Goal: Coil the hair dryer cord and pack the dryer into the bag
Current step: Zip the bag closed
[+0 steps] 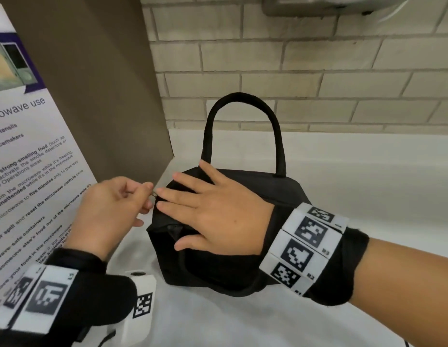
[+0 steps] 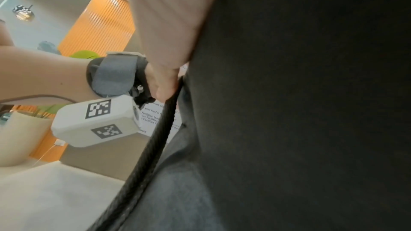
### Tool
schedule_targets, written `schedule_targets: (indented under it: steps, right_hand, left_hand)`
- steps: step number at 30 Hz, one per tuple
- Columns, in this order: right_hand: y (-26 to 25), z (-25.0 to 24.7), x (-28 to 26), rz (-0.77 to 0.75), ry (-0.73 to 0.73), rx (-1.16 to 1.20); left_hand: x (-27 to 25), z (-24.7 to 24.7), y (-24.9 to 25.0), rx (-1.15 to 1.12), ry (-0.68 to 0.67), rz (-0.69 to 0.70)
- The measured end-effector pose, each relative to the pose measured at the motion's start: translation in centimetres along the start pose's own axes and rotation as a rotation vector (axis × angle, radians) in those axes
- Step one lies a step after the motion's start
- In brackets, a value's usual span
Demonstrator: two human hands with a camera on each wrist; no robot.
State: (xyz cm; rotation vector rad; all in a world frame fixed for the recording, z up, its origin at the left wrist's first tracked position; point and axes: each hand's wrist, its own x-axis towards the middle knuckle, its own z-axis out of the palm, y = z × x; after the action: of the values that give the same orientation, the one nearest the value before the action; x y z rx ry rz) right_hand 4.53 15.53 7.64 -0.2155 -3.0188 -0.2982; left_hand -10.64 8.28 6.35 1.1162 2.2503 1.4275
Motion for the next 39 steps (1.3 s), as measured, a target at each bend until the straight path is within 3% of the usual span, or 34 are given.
schedule_targets:
  steps: [10, 12, 15, 16, 21, 25, 30, 33, 37, 39]
  right_hand:
    - [0.5, -1.0, 0.8, -0.096, 0.030, -0.066]
    - [0.6, -1.4, 0.9, -0.043, 0.017, 0.067]
    - [1.1, -2.1, 1.4, 0.138, 0.083, 0.529]
    - [1.6, -2.2, 1.8, 0.203, 0.101, 0.586]
    - [1.8, -1.5, 4.2, 0.211, -0.061, 0.414]
    - [1.8, -1.3, 4.8, 0.291, 0.000, 0.516]
    - [1.5, -1.1, 4.9, 0.309, 0.060, 0.527]
    - [1.5, -1.2, 5.0, 0.242, 0.061, 0.404]
    - [1.6, -1.3, 5.0, 0.102, 0.095, 0.202]
    - [1.7, -1.3, 4.9, 0.061, 0.128, 0.147]
  left_hand:
    - [-1.0, 0.1, 0.3, 0.121, 0.087, 0.214]
    - [-0.8, 0.1, 0.2, 0.104, 0.103, 0.220]
    - [-0.7, 0.3, 0.0, 0.026, 0.088, 0.190]
    - [-0.6, 0.5, -0.1, 0.001, 0.088, 0.180]
    - [-0.4, 0.9, -0.5, -0.110, 0.095, 0.210]
    - [-0.4, 1.1, -1.0, -0.173, 0.064, 0.268]
    - [-0.2, 1.0, -1.6, -0.256, -0.039, 0.329]
    - [0.8, 0.5, -3.1, -0.353, -0.133, 0.263]
    - [0.9, 0.7, -5.0, -0.473, -0.371, 0.138]
    - [0.6, 0.9, -5.1, -0.475, -0.398, 0.141]
